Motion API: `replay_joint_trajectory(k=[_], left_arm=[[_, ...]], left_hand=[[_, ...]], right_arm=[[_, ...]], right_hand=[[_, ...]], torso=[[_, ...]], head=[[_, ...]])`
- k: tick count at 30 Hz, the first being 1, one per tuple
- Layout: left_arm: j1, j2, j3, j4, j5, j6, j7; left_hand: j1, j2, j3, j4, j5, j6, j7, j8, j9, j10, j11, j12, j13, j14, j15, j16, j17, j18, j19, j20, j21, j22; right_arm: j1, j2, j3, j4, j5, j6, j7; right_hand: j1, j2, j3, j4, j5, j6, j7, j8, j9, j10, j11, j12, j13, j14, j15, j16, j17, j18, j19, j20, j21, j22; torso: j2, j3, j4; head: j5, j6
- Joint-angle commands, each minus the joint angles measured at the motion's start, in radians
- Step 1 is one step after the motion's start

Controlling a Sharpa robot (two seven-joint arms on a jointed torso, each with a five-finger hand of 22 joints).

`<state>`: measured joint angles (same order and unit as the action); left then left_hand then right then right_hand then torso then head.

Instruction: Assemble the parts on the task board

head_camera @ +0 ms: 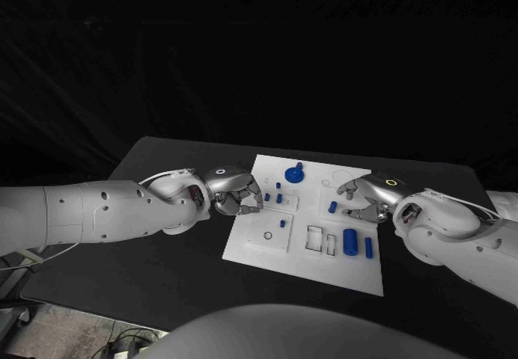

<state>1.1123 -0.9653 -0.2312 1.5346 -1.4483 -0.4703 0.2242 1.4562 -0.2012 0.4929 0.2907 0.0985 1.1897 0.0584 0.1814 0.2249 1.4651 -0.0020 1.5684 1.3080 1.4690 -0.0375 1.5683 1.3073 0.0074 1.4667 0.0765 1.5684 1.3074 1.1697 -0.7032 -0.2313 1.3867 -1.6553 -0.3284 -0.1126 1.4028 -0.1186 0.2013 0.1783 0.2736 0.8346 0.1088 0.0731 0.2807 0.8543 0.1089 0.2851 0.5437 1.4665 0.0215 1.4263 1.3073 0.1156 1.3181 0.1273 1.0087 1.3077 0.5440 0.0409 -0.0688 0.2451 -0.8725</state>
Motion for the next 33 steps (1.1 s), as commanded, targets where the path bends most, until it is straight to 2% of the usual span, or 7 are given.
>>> replay_joint_trajectory(k=[1,13,21,25,27,31,33], left_arm=[[0.0,-0.002,0.0,0.0,0.01,0.01,0.001],[0.0,-0.004,0.0,-0.002,0.012,0.018,0.0],[0.0,-0.007,0.0,-0.002,0.013,0.02,-0.001],[0.0,-0.008,0.0,-0.005,0.013,0.022,-0.003],[0.0,-0.009,0.0,-0.007,0.013,0.022,-0.003],[0.0,-0.009,0.0,-0.008,0.013,0.025,-0.005],[0.0,-0.009,0.0,-0.009,0.013,0.027,-0.006]], left_hand=[[-0.002,0.011,0.007,0.001,0.003,0.006,0.003,-0.003,-0.001,0.106,0.007,0.002,0.263,0.102,0.006,0.003,0.263,-0.007,0.104,0.005,0.002,0.263],[-0.002,0.012,0.008,0.001,0.003,0.006,0.003,-0.003,-0.001,0.106,0.007,0.002,0.263,0.102,0.006,0.003,0.263,-0.007,0.104,0.005,0.002,0.263],[-0.002,0.012,0.008,0.001,0.003,0.006,0.003,-0.004,-0.001,0.106,0.007,0.002,0.263,0.102,0.006,0.003,0.263,-0.007,0.104,0.005,0.002,0.263],[-0.002,0.012,0.008,0.001,0.003,0.006,0.003,-0.004,-0.001,0.106,0.007,0.002,0.263,0.102,0.006,0.003,0.263,-0.007,0.104,0.005,0.002,0.263],[-0.002,0.012,0.009,0.001,0.003,0.005,0.004,-0.004,-0.001,0.106,0.007,0.002,0.263,0.102,0.006,0.003,0.263,-0.007,0.104,0.005,0.002,0.263],[-0.002,0.012,0.009,0.001,0.003,0.005,0.004,-0.004,-0.001,0.106,0.007,0.002,0.263,0.102,0.006,0.003,0.263,-0.007,0.104,0.005,0.002,0.263],[-0.002,0.012,0.009,0.001,0.003,0.005,0.004,-0.004,-0.001,0.106,0.007,0.002,0.263,0.102,0.006,0.003,0.263,-0.007,0.104,0.005,0.002,0.263]], right_arm=[[-0.005,0.015,0.0,-0.015,0.047,-0.008,0.015],[-0.026,0.071,0.001,-0.07,0.059,0.012,0.015],[-0.032,0.09,0.002,-0.089,0.066,0.022,0.015],[-0.033,0.097,0.002,-0.091,0.073,0.018,0.019],[-0.033,0.099,0.002,-0.091,0.074,0.017,0.021],[-0.033,0.103,0.003,-0.092,0.076,0.013,0.021],[-0.033,0.103,0.003,-0.093,0.077,0.013,0.022]], right_hand=[[0.007,0.004,0.002,-0.006,0.007,0.007,0.01,0.0,0.001,0.013,-0.002,0.008,-0.004,0.007,0.007,0.0,0.099,-0.011,-0.005,0.004,-0.002,0.125],[-0.004,-0.001,0.042,-0.014,0.027,0.078,0.002,0.033,0.019,0.096,-0.013,0.012,-0.049,0.047,0.002,0.059,0.151,-0.026,0.043,0.002,0.107,0.147],[-0.018,-0.007,0.041,-0.018,-0.027,0.105,-0.005,0.048,0.038,0.104,-0.015,0.014,-0.057,0.045,0.002,0.06,0.147,-0.027,0.042,0.001,0.117,0.147],[-0.011,-0.001,0.046,-0.027,-0.03,0.116,-0.002,0.055,0.049,0.122,-0.02,0.027,-0.054,0.047,-0.001,0.064,0.15,-0.028,0.046,0.0,0.129,0.149],[-0.003,0.001,0.05,-0.035,-0.019,0.125,-0.003,0.062,0.057,0.134,-0.024,0.036,-0.051,0.047,-0.005,0.064,0.149,-0.028,0.046,-0.003,0.131,0.149],[0.018,0.002,0.064,-0.06,0.065,0.161,-0.005,0.092,0.092,0.148,-0.034,0.059,-0.039,0.035,-0.014,0.051,0.128,-0.023,0.028,-0.01,0.109,0.143],[0.022,0.003,0.067,-0.069,0.084,0.168,-0.006,0.103,0.108,0.152,-0.038,0.069,-0.033,0.031,-0.016,0.047,0.122,-0.022,0.022,-0.013,0.103,0.141]], torso=[[0.0,0.0002,-0.0002],[0.001,0.0001,0.0018],[0.0,0.0002,0.001],[0.0,0.0,0.0003],[0.0,0.0003,0.0006],[0.0,0.0002,0.0012],[0.0,0.0003,0.0013]], head=[[-0.004,0.0],[-0.011,0.0],[-0.005,0.0],[-0.004,0.0],[-0.005,0.0],[-0.005,0.0],[-0.003,0.0]])
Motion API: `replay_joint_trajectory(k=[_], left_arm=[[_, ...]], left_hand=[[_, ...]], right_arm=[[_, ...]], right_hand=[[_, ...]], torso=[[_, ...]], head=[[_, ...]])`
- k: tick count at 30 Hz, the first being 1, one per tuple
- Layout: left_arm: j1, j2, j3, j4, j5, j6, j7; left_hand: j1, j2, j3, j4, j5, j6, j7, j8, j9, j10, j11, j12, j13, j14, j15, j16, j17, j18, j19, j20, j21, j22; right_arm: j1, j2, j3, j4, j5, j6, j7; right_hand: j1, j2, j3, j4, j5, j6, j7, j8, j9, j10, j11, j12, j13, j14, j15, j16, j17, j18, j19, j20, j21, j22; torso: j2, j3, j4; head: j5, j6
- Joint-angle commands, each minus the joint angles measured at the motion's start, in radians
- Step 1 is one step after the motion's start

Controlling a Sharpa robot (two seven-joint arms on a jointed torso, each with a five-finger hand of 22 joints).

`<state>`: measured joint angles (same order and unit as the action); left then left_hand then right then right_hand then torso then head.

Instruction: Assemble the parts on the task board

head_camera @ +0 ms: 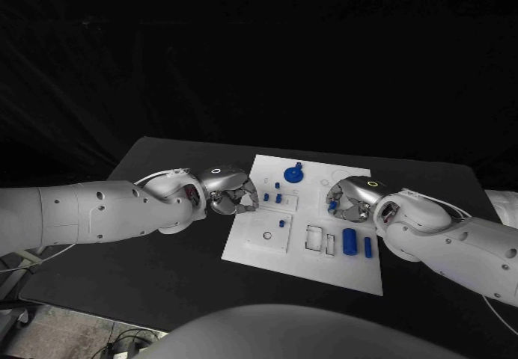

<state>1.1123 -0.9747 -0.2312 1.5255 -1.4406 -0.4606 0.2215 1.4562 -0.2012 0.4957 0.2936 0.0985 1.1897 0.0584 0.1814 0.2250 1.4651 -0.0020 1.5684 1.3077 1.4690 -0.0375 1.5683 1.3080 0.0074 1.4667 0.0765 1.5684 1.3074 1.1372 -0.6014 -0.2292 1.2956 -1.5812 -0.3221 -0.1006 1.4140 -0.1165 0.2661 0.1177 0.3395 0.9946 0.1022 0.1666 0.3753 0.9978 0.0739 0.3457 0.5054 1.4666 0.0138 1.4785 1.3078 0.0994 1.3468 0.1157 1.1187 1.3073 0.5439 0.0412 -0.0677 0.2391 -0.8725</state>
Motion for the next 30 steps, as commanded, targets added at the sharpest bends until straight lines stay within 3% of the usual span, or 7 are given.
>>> replay_joint_trajectory(k=[1,5,11,16,23,30], left_arm=[[0.0,0.0,0.0,0.0,0.005,0.018,-0.004],[0.0,0.0,0.0,-0.001,0.005,0.02,-0.006],[0.0,0.0,0.0,-0.004,0.006,0.023,-0.009],[0.0,-0.002,0.0,-0.002,0.007,0.023,-0.013],[0.0,-0.009,0.0,-0.002,0.04,0.019,-0.009],[0.0,-0.012,0.0,-0.005,0.071,0.002,0.019]], left_hand=[[-0.002,0.012,0.006,-0.001,0.003,0.005,0.004,-0.004,-0.001,0.106,0.007,0.002,0.263,0.102,0.006,0.003,0.263,-0.007,0.104,0.005,0.002,0.263],[-0.002,0.012,0.006,-0.001,0.003,0.005,0.004,-0.004,-0.001,0.106,0.007,0.002,0.263,0.102,0.006,0.003,0.263,-0.007,0.104,0.005,0.002,0.263],[-0.003,0.011,0.005,-0.001,0.002,0.005,0.004,-0.004,-0.002,0.106,0.008,0.002,0.263,0.102,0.006,0.003,0.263,-0.007,0.104,0.005,0.002,0.263],[-0.013,0.006,0.0,0.0,-0.003,0.004,0.005,-0.005,-0.003,0.106,0.008,0.002,0.263,0.102,0.007,0.003,0.263,-0.007,0.104,0.006,0.002,0.263],[-0.15,-0.006,-0.034,-0.001,-0.045,-0.01,0.011,-0.027,-0.022,0.106,0.012,0.002,0.263,0.102,0.012,0.003,0.263,-0.007,0.104,0.01,0.002,0.263],[-0.265,-0.031,-0.11,0.0,-0.051,-0.034,0.029,-0.053,-0.04,0.106,0.025,0.002,0.263,0.102,0.024,0.003,0.263,-0.007,0.104,0.017,0.002,0.263]], right_arm=[[-0.001,0.002,0.0,-0.002,0.003,0.006,0.01],[-0.001,0.001,0.001,-0.003,0.005,0.001,0.012],[0.0,0.001,0.001,0.0,0.006,-0.005,0.013],[0.001,-0.005,0.001,0.012,0.008,-0.014,0.019],[0.015,-0.027,0.003,0.048,0.011,-0.033,0.023],[0.048,-0.053,0.004,0.092,0.019,-0.047,0.021]], right_hand=[[0.012,0.001,0.003,-0.013,0.021,0.009,0.001,0.015,0.022,0.011,-0.004,0.013,0.008,0.029,-0.009,-0.008,0.118,-0.005,-0.009,-0.002,-0.01,0.14],[0.023,0.006,0.009,-0.032,0.034,0.021,0.004,0.044,0.058,0.021,-0.012,0.036,0.022,0.025,-0.016,-0.011,0.112,-0.004,-0.013,-0.008,-0.01,0.14],[0.045,0.014,0.026,-0.065,0.09,0.031,0.01,0.095,0.117,0.032,-0.025,0.064,0.04,0.022,-0.028,-0.013,0.105,-0.003,-0.017,-0.019,-0.008,0.139],[0.057,0.016,0.04,-0.087,0.108,0.024,0.013,0.121,0.153,0.042,-0.026,0.081,0.05,0.014,-0.031,-0.024,0.09,-0.003,-0.025,-0.023,-0.012,0.137],[0.048,0.016,0.045,-0.092,0.094,0.026,0.011,0.142,0.182,0.05,-0.03,0.095,0.057,0.013,-0.032,-0.025,0.085,-0.003,-0.025,-0.024,-0.004,0.138],[0.039,0.015,0.049,-0.09,0.078,0.028,0.007,0.153,0.198,0.053,-0.033,0.101,0.06,0.014,-0.034,-0.026,0.084,-0.003,-0.025,-0.026,-0.001,0.138]], torso=[[0.0,0.0001,0.0001],[0.0,-0.0001,-0.0007],[0.0,-0.0001,-0.0007],[0.0,0.0002,-0.0001],[0.0,0.0001,0.0002],[0.0,0.0,-0.0005]], head=[[0.004,0.0],[0.007,0.0],[0.012,0.0],[0.018,0.0],[0.026,0.0],[0.025,0.0]])
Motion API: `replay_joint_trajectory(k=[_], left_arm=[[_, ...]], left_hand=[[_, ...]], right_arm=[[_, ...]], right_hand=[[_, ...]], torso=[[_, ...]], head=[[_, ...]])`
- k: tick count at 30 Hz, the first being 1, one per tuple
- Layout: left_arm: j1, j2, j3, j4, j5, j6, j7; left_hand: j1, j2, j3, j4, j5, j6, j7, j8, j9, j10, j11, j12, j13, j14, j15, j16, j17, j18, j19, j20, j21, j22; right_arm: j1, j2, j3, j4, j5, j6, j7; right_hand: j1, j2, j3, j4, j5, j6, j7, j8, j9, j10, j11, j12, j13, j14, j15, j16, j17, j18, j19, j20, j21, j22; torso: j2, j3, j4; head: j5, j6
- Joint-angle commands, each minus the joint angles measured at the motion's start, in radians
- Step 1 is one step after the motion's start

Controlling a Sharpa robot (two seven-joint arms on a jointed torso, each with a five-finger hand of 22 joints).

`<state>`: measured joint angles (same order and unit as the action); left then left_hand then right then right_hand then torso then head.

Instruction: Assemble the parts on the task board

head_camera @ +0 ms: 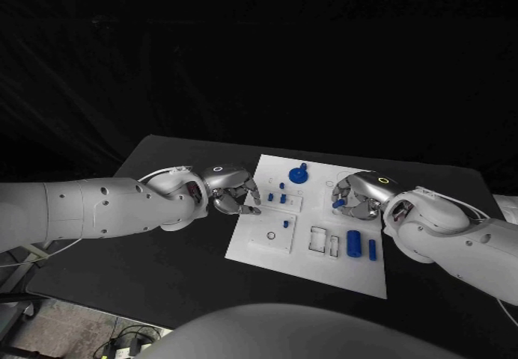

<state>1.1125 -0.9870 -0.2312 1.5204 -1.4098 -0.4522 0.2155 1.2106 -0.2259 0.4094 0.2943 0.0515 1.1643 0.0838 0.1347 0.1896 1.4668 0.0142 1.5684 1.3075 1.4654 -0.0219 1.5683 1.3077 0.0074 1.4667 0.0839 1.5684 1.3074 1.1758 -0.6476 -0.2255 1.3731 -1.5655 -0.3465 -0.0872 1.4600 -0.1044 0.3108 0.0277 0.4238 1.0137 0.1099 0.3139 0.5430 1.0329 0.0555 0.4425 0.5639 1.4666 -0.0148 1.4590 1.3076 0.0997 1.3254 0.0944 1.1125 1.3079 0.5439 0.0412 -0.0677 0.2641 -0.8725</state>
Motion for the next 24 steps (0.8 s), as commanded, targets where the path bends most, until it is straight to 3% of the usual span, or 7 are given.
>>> replay_joint_trajectory(k=[1,5,12,19,24], left_arm=[[0.0,0.0,0.0,0.0,0.044,-0.009,0.029],[0.0,0.001,0.0,-0.003,0.062,-0.015,0.034],[0.0,0.003,0.0,-0.013,0.097,-0.004,0.024],[0.0,0.01,0.0,-0.023,0.107,-0.002,0.024],[0.0,0.015,0.0,-0.027,0.117,-0.034,0.025]], left_hand=[[-0.027,-0.009,-0.044,-0.001,-0.003,-0.014,0.006,-0.01,-0.007,0.104,0.011,0.002,0.263,0.105,0.011,0.003,0.263,-0.007,0.104,0.01,0.002,0.263],[-0.031,0.001,-0.153,-0.003,-0.003,-0.031,0.014,-0.023,-0.015,0.104,0.018,0.002,0.263,0.105,0.02,0.003,0.263,-0.007,0.103,0.018,0.002,0.263],[-0.009,0.029,-0.157,-0.001,-0.002,-0.023,0.012,-0.02,-0.016,0.104,0.021,0.002,0.263,0.105,0.022,0.003,0.263,-0.007,0.104,0.021,0.002,0.263],[0.003,0.038,-0.153,0.0,-0.002,-0.019,0.011,-0.018,-0.017,0.104,0.02,0.002,0.263,0.105,0.021,0.003,0.263,-0.007,0.104,0.022,0.002,0.263],[0.005,0.046,-0.149,0.001,-0.001,-0.016,0.01,-0.017,-0.017,0.104,0.02,0.002,0.263,0.105,0.021,0.003,0.263,-0.007,0.104,0.022,0.002,0.263]], right_arm=[[0.014,-0.01,0.001,0.021,0.006,-0.024,0.007],[0.041,-0.029,0.002,0.058,0.034,-0.021,-0.002],[0.069,-0.053,0.002,0.122,0.065,0.0,-0.021],[0.074,-0.038,0.002,0.191,0.067,0.078,-0.05],[0.056,0.003,0.002,0.21,0.064,0.111,-0.054]], right_hand=[[-0.008,0.003,0.005,0.001,-0.008,0.009,-0.001,0.006,0.031,0.018,-0.014,0.004,0.001,0.014,-0.006,-0.006,0.084,-0.004,-0.004,-0.005,0.005,0.138],[-0.009,0.001,0.006,0.0,-0.011,0.006,-0.002,0.006,0.034,0.019,-0.016,0.006,0.002,0.015,-0.007,-0.004,0.086,-0.005,-0.001,-0.005,0.01,0.139],[-0.014,-0.002,0.008,0.002,-0.016,0.0,-0.003,0.003,0.036,0.021,-0.017,0.008,0.003,0.015,-0.008,-0.005,0.084,-0.005,-0.001,-0.006,0.011,0.139],[-0.019,-0.003,0.013,0.004,-0.037,-0.013,-0.002,-0.004,0.037,0.013,-0.014,0.004,0.001,0.01,-0.006,-0.012,0.073,-0.002,-0.01,-0.006,-0.005,0.134],[-0.019,-0.003,0.014,0.004,-0.039,-0.015,-0.002,-0.006,0.037,0.012,-0.014,0.003,0.0,0.009,-0.006,-0.013,0.072,-0.002,-0.011,-0.006,-0.005,0.134]], torso=[[0.0,-0.0001,-0.0008],[0.0,-0.0001,-0.0006],[0.0,-0.0002,-0.0007],[0.0,0.0002,-0.0005],[-0.001,0.0002,0.0004]], head=[[0.001,0.0],[0.005,0.0],[0.009,0.0],[0.016,0.0],[0.025,0.0]])
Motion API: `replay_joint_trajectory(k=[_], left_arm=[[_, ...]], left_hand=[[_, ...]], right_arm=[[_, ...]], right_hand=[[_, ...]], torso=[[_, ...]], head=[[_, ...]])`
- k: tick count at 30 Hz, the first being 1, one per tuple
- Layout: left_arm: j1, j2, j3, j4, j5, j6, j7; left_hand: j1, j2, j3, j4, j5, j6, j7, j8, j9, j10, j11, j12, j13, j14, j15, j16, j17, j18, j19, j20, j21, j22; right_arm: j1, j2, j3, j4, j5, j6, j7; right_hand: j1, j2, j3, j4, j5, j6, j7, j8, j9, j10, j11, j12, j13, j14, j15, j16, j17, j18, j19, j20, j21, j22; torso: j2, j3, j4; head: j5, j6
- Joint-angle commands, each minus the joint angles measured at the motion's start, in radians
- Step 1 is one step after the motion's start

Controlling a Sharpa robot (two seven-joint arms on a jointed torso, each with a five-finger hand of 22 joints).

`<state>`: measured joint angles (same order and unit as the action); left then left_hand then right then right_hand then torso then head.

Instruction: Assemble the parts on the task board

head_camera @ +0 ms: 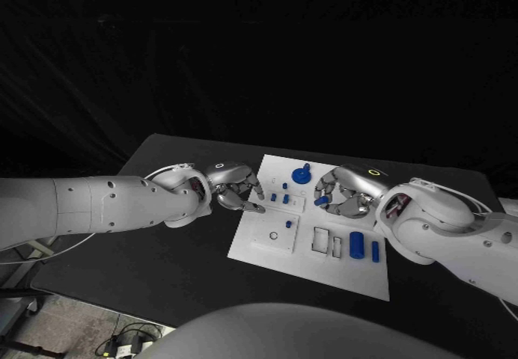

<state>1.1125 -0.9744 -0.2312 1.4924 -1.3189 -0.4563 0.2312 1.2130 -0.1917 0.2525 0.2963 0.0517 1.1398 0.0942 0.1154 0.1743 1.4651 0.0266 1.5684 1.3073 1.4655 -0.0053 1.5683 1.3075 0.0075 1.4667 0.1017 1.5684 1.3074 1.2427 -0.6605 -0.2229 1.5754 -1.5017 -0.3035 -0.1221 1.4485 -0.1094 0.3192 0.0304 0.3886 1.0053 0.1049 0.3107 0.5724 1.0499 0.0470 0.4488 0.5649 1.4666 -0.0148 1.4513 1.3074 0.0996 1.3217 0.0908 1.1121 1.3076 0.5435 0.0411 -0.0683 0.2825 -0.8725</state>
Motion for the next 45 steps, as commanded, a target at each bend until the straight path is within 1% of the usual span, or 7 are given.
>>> replay_joint_trajectory(k=[1,4,9,15,24,36,45], left_arm=[[0.0,0.002,0.0,0.001,0.034,-0.045,0.005],[0.0,-0.001,0.0,0.003,0.113,-0.098,0.012],[0.0,-0.008,0.001,0.0,0.317,-0.127,0.057],[0.001,-0.013,0.001,-0.001,0.488,-0.137,0.101],[0.001,-0.011,0.001,-0.005,0.533,-0.129,0.104],[0.001,-0.011,0.001,-0.005,0.537,-0.123,0.098],[0.001,-0.01,0.001,-0.007,0.537,-0.113,0.081]], left_hand=[[0.003,0.018,0.011,-0.001,0.001,0.012,-0.002,0.004,-0.001,0.106,0.007,0.002,0.263,0.105,0.004,0.003,0.263,-0.007,0.104,0.004,0.002,0.263],[0.011,0.045,0.07,-0.003,0.006,0.015,-0.007,0.004,-0.006,0.106,0.002,0.002,0.263,0.105,-0.002,0.003,0.263,-0.007,0.104,0.004,0.002,0.263],[-0.138,0.017,0.172,-0.002,-0.004,0.003,0.001,-0.005,-0.016,0.106,0.007,0.002,0.263,0.105,0.001,0.003,0.263,-0.007,0.104,0.006,0.002,0.263],[-0.148,0.015,0.226,-0.002,-0.002,0.01,-0.003,0.0,-0.016,0.106,0.003,0.002,0.263,0.105,-0.001,0.003,0.263,-0.007,0.104,0.004,0.002,0.263],[-0.095,0.021,0.267,-0.004,0.0,0.022,-0.011,0.01,-0.014,0.106,-0.003,0.002,0.263,0.105,-0.006,0.003,0.263,-0.007,0.104,0.001,0.002,0.263],[-0.09,0.023,0.27,-0.004,0.0,0.023,-0.011,0.011,-0.014,0.106,-0.004,0.002,0.263,0.105,-0.007,0.003,0.263,-0.007,0.104,0.0,0.002,0.263],[-0.082,0.026,0.275,-0.004,0.001,0.023,-0.012,0.012,-0.014,0.106,-0.004,0.002,0.263,0.105,-0.007,0.003,0.263,-0.007,0.104,0.0,0.002,0.263]], right_arm=[[-0.015,0.024,0.0,0.008,-0.002,0.072,-0.02],[-0.036,0.058,0.0,0.001,-0.016,0.09,-0.021],[-0.069,0.113,0.0,-0.02,-0.056,0.105,-0.019],[-0.092,0.165,0.004,-0.037,-0.088,0.117,-0.016],[-0.103,0.217,0.007,-0.065,-0.185,0.169,-0.035],[-0.13,0.257,0.008,-0.11,-0.273,0.187,-0.041],[-0.147,0.271,0.008,-0.139,-0.271,0.163,-0.028]], right_hand=[[-0.008,0.002,0.006,0.001,-0.003,-0.008,0.003,-0.004,0.008,-0.005,-0.005,-0.004,-0.001,0.009,-0.006,-0.005,0.072,-0.002,-0.008,-0.002,-0.006,0.134],[-0.008,0.001,0.008,0.0,-0.004,-0.012,0.004,-0.007,0.007,-0.008,-0.004,-0.006,-0.002,0.008,-0.005,-0.006,0.07,-0.001,-0.01,-0.002,-0.011,0.133],[-0.008,0.0,0.01,0.0,-0.004,-0.016,0.005,-0.01,0.007,-0.01,-0.003,-0.008,-0.003,0.005,-0.004,-0.01,0.064,0.001,-0.015,-0.001,-0.019,0.13],[-0.008,0.0,0.012,-0.001,-0.003,-0.019,0.006,-0.013,0.006,-0.012,-0.002,-0.009,-0.004,0.004,-0.004,-0.012,0.061,0.002,-0.018,-0.001,-0.024,0.129],[-0.005,-0.004,0.021,-0.008,-0.002,-0.033,0.011,-0.03,0.002,-0.016,0.002,-0.014,-0.008,-0.004,0.0,-0.021,0.047,0.005,-0.028,0.002,-0.039,0.125],[-0.003,-0.004,0.025,-0.012,-0.002,-0.031,0.013,-0.033,0.001,-0.02,0.004,-0.017,-0.009,-0.008,0.001,-0.024,0.042,0.006,-0.031,0.003,-0.044,0.124],[-0.006,-0.003,0.026,-0.011,-0.005,-0.028,0.014,-0.035,0.001,-0.022,0.006,-0.019,-0.011,-0.012,0.003,-0.029,0.036,0.007,-0.037,0.004,-0.052,0.122]], torso=[[0.0,0.0004,0.0011],[0.001,0.0004,0.0014],[0.002,0.0003,0.0016],[0.001,0.0002,0.0022],[0.0,0.0004,-0.0005],[0.001,-0.0005,0.0004],[0.0,0.0001,-0.0002]], head=[[0.008,0.0],[0.018,0.0],[0.026,0.0],[0.031,0.0],[0.047,0.0],[0.052,0.0],[0.048,0.0]])
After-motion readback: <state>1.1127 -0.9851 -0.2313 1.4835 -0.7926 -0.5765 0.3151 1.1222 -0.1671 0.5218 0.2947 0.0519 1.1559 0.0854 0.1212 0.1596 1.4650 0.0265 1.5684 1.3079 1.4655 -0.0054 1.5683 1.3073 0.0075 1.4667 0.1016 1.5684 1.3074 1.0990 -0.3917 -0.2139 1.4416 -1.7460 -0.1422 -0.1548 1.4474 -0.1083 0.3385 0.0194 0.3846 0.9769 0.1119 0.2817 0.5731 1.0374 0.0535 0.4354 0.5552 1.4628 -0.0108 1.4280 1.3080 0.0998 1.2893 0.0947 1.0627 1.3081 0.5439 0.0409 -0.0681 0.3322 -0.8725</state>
